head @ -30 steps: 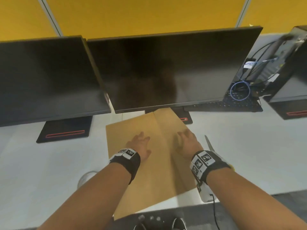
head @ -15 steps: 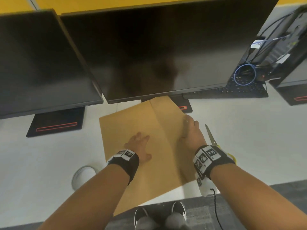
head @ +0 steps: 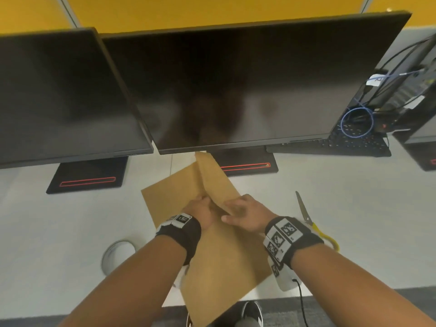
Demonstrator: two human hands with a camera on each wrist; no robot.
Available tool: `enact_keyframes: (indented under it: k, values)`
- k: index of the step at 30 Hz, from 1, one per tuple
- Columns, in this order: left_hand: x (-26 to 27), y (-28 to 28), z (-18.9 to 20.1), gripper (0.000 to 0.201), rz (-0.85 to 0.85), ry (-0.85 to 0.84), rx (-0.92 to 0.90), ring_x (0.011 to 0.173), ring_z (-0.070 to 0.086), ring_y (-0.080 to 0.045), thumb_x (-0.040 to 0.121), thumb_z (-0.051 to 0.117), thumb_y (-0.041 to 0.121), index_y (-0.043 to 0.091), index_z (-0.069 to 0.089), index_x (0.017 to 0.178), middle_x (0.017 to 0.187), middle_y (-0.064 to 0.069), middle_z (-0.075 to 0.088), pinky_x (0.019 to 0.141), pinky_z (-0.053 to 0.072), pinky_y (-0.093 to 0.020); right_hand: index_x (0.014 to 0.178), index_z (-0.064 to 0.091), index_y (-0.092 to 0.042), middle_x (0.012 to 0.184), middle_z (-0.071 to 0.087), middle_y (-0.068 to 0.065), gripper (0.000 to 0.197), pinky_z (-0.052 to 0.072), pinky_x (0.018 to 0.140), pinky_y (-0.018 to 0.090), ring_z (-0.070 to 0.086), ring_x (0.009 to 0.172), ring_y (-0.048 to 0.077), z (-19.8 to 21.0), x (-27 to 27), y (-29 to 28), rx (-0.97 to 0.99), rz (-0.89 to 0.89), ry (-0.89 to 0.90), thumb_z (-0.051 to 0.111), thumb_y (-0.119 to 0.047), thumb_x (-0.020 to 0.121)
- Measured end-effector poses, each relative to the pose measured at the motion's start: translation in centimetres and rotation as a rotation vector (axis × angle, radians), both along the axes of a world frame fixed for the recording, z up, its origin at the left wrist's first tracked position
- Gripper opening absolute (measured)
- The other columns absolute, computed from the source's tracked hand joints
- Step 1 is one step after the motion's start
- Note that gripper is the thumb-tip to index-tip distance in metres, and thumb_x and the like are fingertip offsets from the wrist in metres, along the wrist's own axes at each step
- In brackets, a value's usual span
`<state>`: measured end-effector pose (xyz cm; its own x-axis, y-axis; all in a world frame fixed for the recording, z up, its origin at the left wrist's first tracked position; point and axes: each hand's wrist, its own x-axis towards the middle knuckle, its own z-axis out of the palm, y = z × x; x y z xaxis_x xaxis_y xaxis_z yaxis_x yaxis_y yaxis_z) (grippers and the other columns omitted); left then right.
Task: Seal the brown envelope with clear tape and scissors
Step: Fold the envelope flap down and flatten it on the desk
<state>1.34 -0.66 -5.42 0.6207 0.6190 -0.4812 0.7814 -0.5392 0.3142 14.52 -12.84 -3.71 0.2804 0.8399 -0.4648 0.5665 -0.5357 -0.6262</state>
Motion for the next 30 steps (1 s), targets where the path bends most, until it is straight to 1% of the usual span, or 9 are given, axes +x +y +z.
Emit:
enact_keyframes:
  k: [2, 6, 9, 11, 13, 14, 26, 28, 30]
  values:
    - [0.0, 0.7, 0.8, 0.039, 0.137, -0.111, -0.068, 0.111, 0.056, -0.03, 0.092, 0.041, 0.033, 0.024, 0.045, 0.13, 0.128, -0.008, 0.056, 0.096, 0.045, -0.038, 0.132, 0.048, -0.038, 0.141, 0.035, -0.002, 0.057, 0.03, 0.109, 0.036, 0.038, 0.129, 0.02, -0.7, -0.4, 0.2, 0.04, -0.014, -0.018, 0.049, -0.065, 0.082]
    - [-0.5, 1.2, 1.2, 0.031, 0.38, -0.301, -0.108, 0.103, 0.059, -0.032, 0.091, 0.052, 0.024, 0.015, 0.038, 0.117, 0.11, -0.011, 0.06, 0.087, 0.045, -0.035, 0.133, 0.048, -0.034, 0.145, 0.031, 0.002, 0.047, 0.03, 0.11, 0.04, 0.031, 0.133, 0.023, -2.3, -1.3, 0.4, 0.011, 0.054, -0.188, 0.044, -0.054, 0.091]
    - [-1.5, 0.9, 0.6, 0.058, 0.365, -0.367, -0.086, 0.114, 0.054, -0.032, 0.084, 0.059, 0.019, 0.021, 0.031, 0.134, 0.126, -0.009, 0.051, 0.097, 0.045, -0.039, 0.137, 0.041, -0.029, 0.15, 0.023, 0.006, 0.053, 0.028, 0.111, 0.043, 0.026, 0.136, 0.028, -3.7, -2.1, -0.3, -0.02, 0.188, -0.332, 0.053, -0.044, 0.089]
    - [-2.1, 0.5, 0.4, 0.074, 0.214, -0.244, -0.061, 0.133, 0.039, -0.03, 0.085, 0.06, 0.021, 0.028, 0.021, 0.148, 0.153, -0.008, 0.023, 0.11, 0.035, -0.037, 0.139, 0.038, -0.029, 0.153, 0.02, 0.007, 0.055, 0.021, 0.115, 0.043, 0.02, 0.139, 0.027, -4.5, -2.3, -0.6, 0.024, 0.212, -0.357, 0.055, -0.041, 0.088]
    - [-2.6, 0.2, 0.1, 0.074, 0.051, -0.076, -0.006, 0.14, 0.028, -0.028, 0.089, 0.059, 0.026, 0.029, 0.018, 0.15, 0.159, -0.005, -0.001, 0.113, 0.029, -0.035, 0.14, 0.036, -0.03, 0.156, 0.017, 0.005, 0.056, 0.016, 0.117, 0.043, 0.015, 0.143, 0.025, -4.8, -1.9, -0.7, 0.045, 0.24, -0.35, 0.055, -0.04, 0.089]
    - [-2.7, 0.0, 0.0, 0.071, -0.002, -0.019, 0.019, 0.141, 0.025, -0.029, 0.089, 0.058, 0.031, 0.03, 0.021, 0.149, 0.16, -0.004, -0.003, 0.114, 0.029, -0.037, 0.141, 0.036, -0.03, 0.156, 0.016, 0.004, 0.056, 0.014, 0.117, 0.043, 0.014, 0.143, 0.024, -4.8, -1.7, -0.7, 0.047, 0.258, -0.344, 0.056, -0.039, 0.089]
    - [-2.8, -2.8, -0.5, 0.072, -0.039, 0.176, 0.235, 0.131, 0.035, -0.029, 0.088, 0.047, 0.058, 0.032, 0.016, 0.148, 0.151, -0.009, 0.024, 0.1, 0.039, -0.042, 0.138, 0.041, -0.028, 0.158, 0.012, 0.0, 0.063, 0.008, 0.118, 0.041, 0.009, 0.145, 0.02, -3.1, 0.2, -0.5, 0.02, 0.319, -0.265, 0.054, -0.01, 0.079]
    - [-3.0, -3.1, -0.7, 0.072, -0.025, 0.183, 0.24, 0.131, 0.034, -0.03, 0.089, 0.044, 0.06, 0.031, 0.016, 0.148, 0.151, -0.01, 0.023, 0.1, 0.038, -0.042, 0.138, 0.041, -0.031, 0.158, 0.013, 0.003, 0.061, 0.009, 0.118, 0.042, 0.008, 0.145, 0.023, -3.1, 0.0, -0.6, 0.027, 0.281, -0.28, 0.056, -0.016, 0.081]
    - [-3.2, -3.4, -0.9, 0.072, -0.002, 0.155, 0.221, 0.13, 0.034, -0.03, 0.089, 0.044, 0.059, 0.03, 0.015, 0.148, 0.152, -0.009, 0.022, 0.1, 0.038, -0.042, 0.14, 0.035, -0.036, 0.158, 0.01, 0.006, 0.059, 0.009, 0.118, 0.044, 0.006, 0.145, 0.026, -3.3, -0.2, -0.9, 0.021, 0.24, -0.326, 0.057, -0.036, 0.085]
